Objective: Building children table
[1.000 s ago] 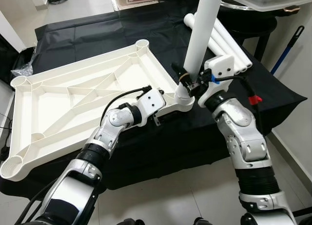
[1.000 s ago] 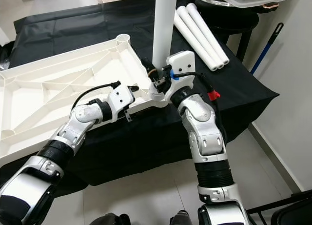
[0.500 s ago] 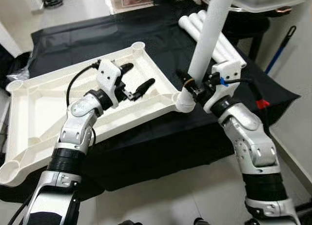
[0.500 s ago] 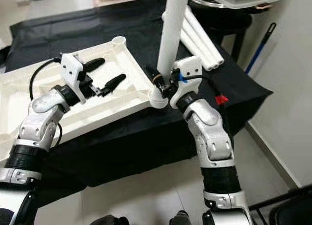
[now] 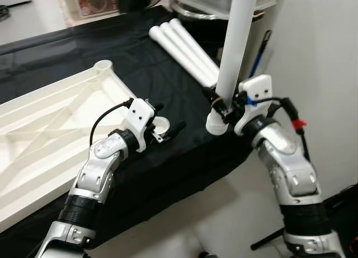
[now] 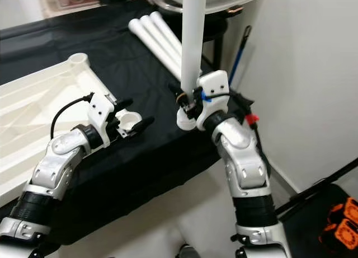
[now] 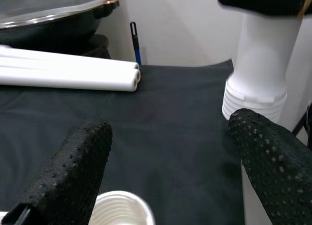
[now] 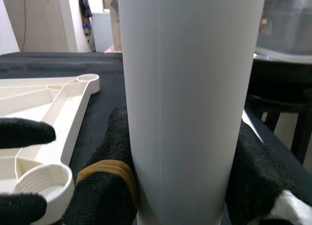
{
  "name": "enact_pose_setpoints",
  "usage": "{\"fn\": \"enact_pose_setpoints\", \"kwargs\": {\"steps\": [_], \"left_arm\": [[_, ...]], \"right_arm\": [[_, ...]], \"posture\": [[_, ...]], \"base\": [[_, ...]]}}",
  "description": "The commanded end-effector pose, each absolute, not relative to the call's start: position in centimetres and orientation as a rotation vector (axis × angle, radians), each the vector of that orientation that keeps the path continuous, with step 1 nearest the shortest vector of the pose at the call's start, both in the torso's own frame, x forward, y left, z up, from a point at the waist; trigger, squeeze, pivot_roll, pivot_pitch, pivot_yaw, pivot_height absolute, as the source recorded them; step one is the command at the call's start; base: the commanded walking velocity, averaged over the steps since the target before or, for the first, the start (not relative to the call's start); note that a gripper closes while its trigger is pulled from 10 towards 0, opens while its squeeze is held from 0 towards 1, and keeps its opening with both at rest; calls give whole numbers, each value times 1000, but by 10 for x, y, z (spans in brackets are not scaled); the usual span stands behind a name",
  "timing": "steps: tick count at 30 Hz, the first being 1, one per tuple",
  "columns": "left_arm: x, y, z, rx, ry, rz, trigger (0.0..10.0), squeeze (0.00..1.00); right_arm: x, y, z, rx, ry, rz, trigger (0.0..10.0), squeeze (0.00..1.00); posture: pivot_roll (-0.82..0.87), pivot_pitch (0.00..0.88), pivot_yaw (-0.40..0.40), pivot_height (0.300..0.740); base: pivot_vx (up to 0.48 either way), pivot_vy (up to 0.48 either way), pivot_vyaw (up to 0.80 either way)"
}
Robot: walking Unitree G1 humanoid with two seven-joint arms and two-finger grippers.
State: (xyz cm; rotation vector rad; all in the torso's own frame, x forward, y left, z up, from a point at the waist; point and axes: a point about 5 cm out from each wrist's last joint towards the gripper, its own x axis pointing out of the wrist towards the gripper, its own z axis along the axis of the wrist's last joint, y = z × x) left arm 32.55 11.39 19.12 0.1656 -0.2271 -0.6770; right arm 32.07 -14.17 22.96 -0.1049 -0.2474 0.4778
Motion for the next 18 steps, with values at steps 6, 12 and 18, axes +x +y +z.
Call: {"fn": "enact_pose_setpoints", "kwargs": {"steps": [6,12,18], "left_arm": [[320,120,186,138,-207,-593,10000,0],[320,123,193,148,-226,-566,10000,0],[320,119,199,147,-239,-566,10000,0]], "right_arm": [[313,-129,228,-95,-285,521,10000,0],[313,-130,227,-85,-290,508,10000,0],[316,-132,230,-85,-304,492,10000,0]], "posture": [[-78,83,23,740],[-76,76,22,740],[-78,64,21,740]], "base": [[0,0,0],[0,480,0],[0,480,0]]}}
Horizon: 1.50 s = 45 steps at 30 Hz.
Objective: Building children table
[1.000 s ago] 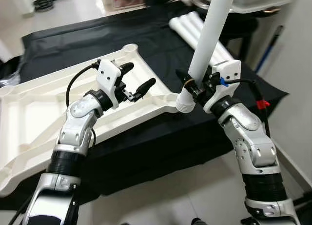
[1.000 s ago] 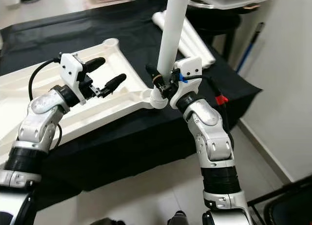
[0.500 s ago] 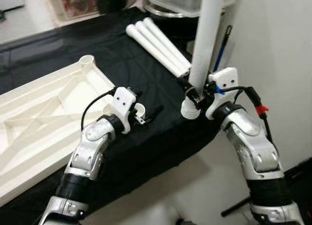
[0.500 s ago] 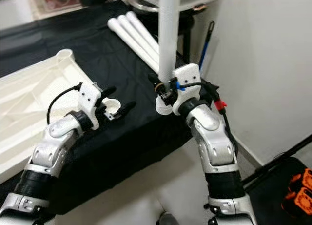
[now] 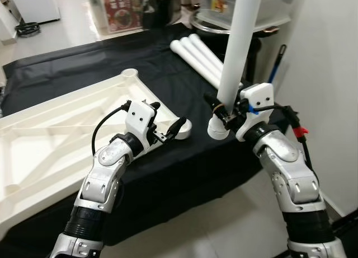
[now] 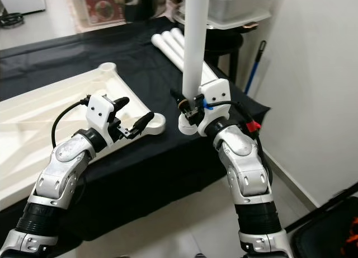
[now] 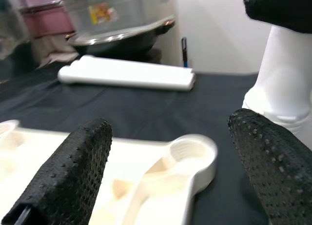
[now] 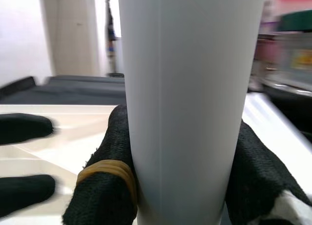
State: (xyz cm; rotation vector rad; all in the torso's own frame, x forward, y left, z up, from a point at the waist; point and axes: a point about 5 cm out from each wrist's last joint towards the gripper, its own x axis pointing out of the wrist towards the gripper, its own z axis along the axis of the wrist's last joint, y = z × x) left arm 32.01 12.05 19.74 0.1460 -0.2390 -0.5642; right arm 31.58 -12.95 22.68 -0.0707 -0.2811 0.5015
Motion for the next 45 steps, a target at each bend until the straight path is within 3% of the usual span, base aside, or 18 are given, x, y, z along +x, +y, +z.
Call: {"fn": "enact_pose_setpoints", "kwargs": {"steps": [1,6,11,18,34,45], "left_arm": [[320,117,199,147,-239,-570,10000,0],[318,112,199,144,-241,-591,10000,0],[307,96,192,250,-223,-741,10000,0],[305,93,188,302,-217,-759,10000,0],[305,90,177,255,-200,-697,10000,0],[306,91,184,132,-230,-603,10000,0]], "right_arm": [[316,-132,230,-84,-305,489,10000,0],[318,-132,231,-87,-308,480,10000,0],[324,-135,229,-103,-289,440,10000,0],[327,-138,232,-91,-290,423,10000,0],[330,-139,232,-90,-294,410,10000,0],[325,-133,230,-78,-309,448,10000,0]], "posture": [[-77,62,20,740],[-76,58,19,740],[-72,55,19,740],[-70,58,20,740],[-74,50,12,740],[-71,46,14,740]], "base": [[0,480,0],[0,480,0],[0,0,0],[0,0,-800],[0,0,-800],[236,0,-163]]}}
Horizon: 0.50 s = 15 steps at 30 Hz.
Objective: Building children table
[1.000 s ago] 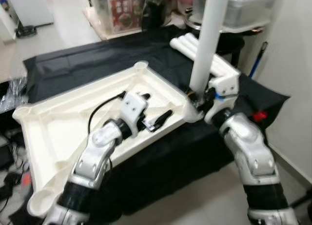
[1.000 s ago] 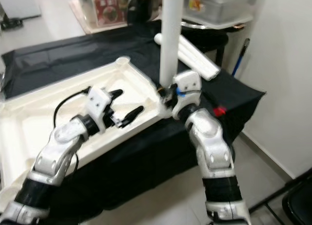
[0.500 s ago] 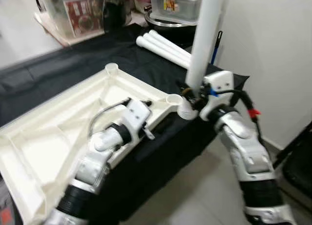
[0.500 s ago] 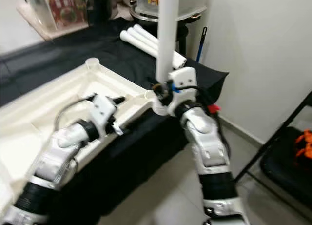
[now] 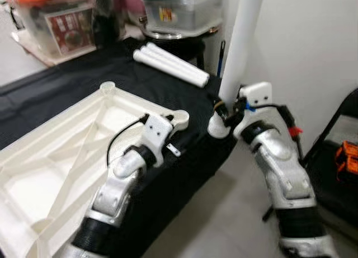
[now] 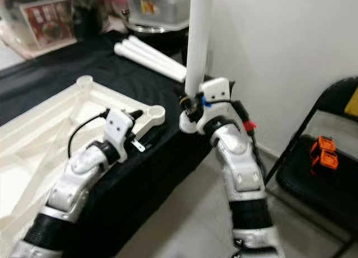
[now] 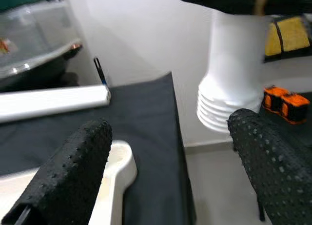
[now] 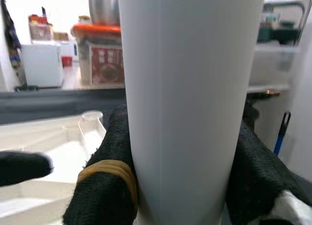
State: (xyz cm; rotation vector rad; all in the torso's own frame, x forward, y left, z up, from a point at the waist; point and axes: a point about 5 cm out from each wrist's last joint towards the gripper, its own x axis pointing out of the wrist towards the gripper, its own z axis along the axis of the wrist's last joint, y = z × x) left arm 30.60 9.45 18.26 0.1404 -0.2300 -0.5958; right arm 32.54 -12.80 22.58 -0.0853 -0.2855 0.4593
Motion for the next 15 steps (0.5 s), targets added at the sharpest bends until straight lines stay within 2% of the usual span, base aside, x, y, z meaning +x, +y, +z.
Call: {"fn": "enact_pose_setpoints", "kwargs": {"steps": [1,8,10,12,15], "left_arm": [[306,91,185,132,-233,-603,10000,0],[306,90,187,140,-240,-606,10000,0],[307,90,187,143,-241,-596,10000,0],[307,91,187,142,-241,-593,10000,0],[308,92,189,137,-244,-581,10000,0]], "right_arm": [[325,-133,230,-77,-310,448,10000,0],[325,-134,233,-76,-324,454,10000,0],[322,-133,233,-142,-332,504,10000,0],[322,-134,233,-132,-328,508,10000,0],[322,-134,231,-82,-311,521,10000,0]], "posture": [[-72,46,14,740],[-73,49,16,740],[-72,50,16,740],[-73,52,17,740],[-73,53,15,740]], "base": [[442,0,0],[443,0,0],[446,0,794],[431,0,797],[390,0,0]]}}
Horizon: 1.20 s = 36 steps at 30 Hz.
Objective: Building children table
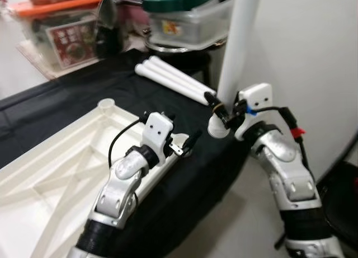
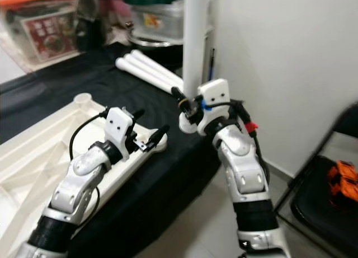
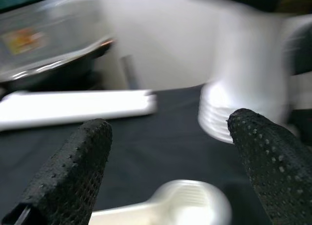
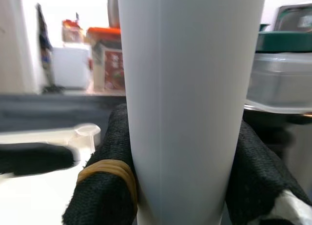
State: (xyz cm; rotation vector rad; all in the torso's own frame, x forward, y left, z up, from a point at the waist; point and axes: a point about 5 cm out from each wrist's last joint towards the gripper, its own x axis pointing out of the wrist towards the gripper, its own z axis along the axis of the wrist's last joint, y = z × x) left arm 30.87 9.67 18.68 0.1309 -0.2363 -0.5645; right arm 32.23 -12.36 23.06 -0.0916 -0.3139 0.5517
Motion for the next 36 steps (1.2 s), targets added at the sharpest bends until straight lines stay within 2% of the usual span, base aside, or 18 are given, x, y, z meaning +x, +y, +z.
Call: {"fn": "enact_pose_setpoints", "kwargs": {"steps": [1,9,11,16,18,21,23,24,27,28,29,31,36], "left_arm": [[308,92,190,139,-244,-575,10000,0],[305,98,185,262,-168,-686,10000,0],[302,109,186,292,-133,-733,10000,0],[303,118,187,306,-120,-709,10000,0],[298,125,183,343,-77,-753,10000,0],[278,133,182,388,21,-933,10000,0],[278,133,182,388,21,-933,10000,0],[269,139,183,411,65,-998,10000,0],[263,146,185,438,105,-1042,10000,0],[263,146,185,438,105,-1042,10000,0],[257,166,187,550,190,-1039,10000,0],[258,176,187,610,233,-1008,10000,0],[260,187,185,674,300,-962,10000,0]], "right_arm": [[322,-134,231,-82,-308,526,10000,0],[316,-141,233,-96,-308,590,10000,0],[316,-144,230,-109,-268,588,10000,0],[317,-147,228,-117,-253,575,10000,0],[317,-149,227,-127,-240,565,10000,0],[319,-155,225,-150,-214,552,10000,0],[319,-155,225,-150,-214,552,10000,0],[319,-157,225,-154,-205,548,10000,0],[319,-157,225,-150,-198,547,10000,0],[319,-157,225,-150,-198,547,10000,0],[318,-152,228,-104,-189,577,10000,0],[315,-144,231,-66,-195,626,10000,0],[311,-133,236,-24,-204,686,10000,0]], "posture": [[-75,56,18,740],[-82,66,18,740],[-82,73,18,740],[-80,79,19,740],[-81,83,15,740],[-78,88,14,740],[-78,88,14,740],[-76,92,14,740],[-74,95,15,740],[-74,95,15,740],[-70,101,13,740],[-68,102,13,740],[-66,103,10,740]], "base": [[0,0,0],[0,0,573],[0,0,0],[0,0,0],[0,0,0],[0,0,0],[0,0,0],[0,0,0],[0,0,0],[0,0,0],[0,0,0],[0,0,0],[0,0,0]]}}
